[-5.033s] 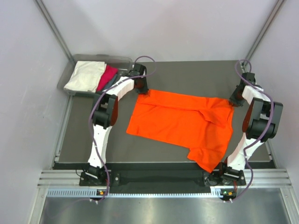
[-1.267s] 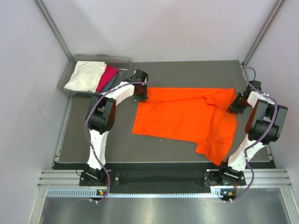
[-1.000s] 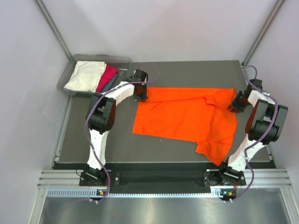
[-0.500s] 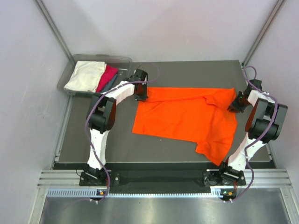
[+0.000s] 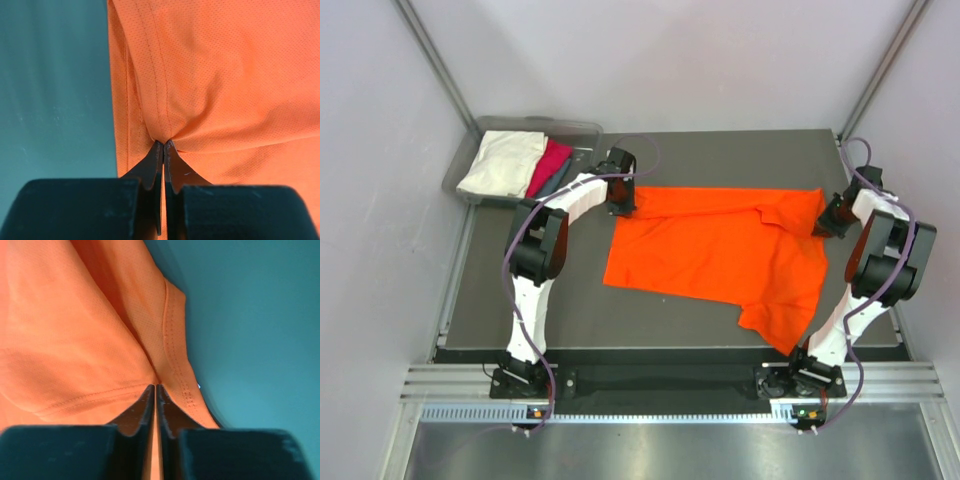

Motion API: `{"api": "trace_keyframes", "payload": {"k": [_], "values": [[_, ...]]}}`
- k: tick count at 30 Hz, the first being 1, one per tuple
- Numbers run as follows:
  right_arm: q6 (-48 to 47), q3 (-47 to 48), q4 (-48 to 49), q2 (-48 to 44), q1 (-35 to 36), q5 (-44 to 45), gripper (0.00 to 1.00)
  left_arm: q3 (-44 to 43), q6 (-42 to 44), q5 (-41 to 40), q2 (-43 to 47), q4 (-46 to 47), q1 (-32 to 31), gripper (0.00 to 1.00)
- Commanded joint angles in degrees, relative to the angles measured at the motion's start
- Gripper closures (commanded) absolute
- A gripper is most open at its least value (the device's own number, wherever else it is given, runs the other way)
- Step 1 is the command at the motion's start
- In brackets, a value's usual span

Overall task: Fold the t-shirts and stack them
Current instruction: Fold the tshirt

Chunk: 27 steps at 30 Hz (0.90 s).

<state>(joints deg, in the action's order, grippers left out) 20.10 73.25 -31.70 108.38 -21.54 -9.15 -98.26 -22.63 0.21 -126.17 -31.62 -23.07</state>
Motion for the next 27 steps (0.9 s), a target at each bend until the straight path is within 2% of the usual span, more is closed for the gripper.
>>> {"api": "trace_keyframes", "payload": {"k": [1, 6, 11, 12, 15, 18, 27], "values": [[-0.5, 3.3, -1.3, -2.6, -0.3, 1.0, 1.00, -2.0, -0.3, -0.5, -1.4, 0.4, 0.6, 1.00], [1.9, 3.7, -3.5, -4.3, -0.3, 2.9, 1.00, -2.4, -0.4, -0.6, -1.0, 0.0, 0.7, 1.00], [-0.6, 3.4, -3.7, -6.0, -0.4, 3.0, 1.00, -2.6, 0.0, -0.5, -0.8, 0.1, 1.1, 1.00], [-0.7, 3.5, -3.7, -5.0, -0.4, 1.8, 0.91, -2.6, 0.0, -0.6, -1.0, 0.1, 1.2, 1.00], [-0.4, 3.7, -3.1, -2.7, -0.3, -0.8, 0.77, -3.1, -0.1, 1.4, -1.0, 0.0, 1.2, 1.00], [-0.5, 3.6, -2.5, -1.2, -0.3, -1.4, 0.73, -3.5, -0.1, 1.5, -0.9, -0.1, 1.2, 1.00], [-0.6, 2.2, 0.1, 1.7, -0.3, -2.7, 0.75, -4.1, -0.5, 2.5, -1.1, -0.3, 1.2, 1.00]]}}
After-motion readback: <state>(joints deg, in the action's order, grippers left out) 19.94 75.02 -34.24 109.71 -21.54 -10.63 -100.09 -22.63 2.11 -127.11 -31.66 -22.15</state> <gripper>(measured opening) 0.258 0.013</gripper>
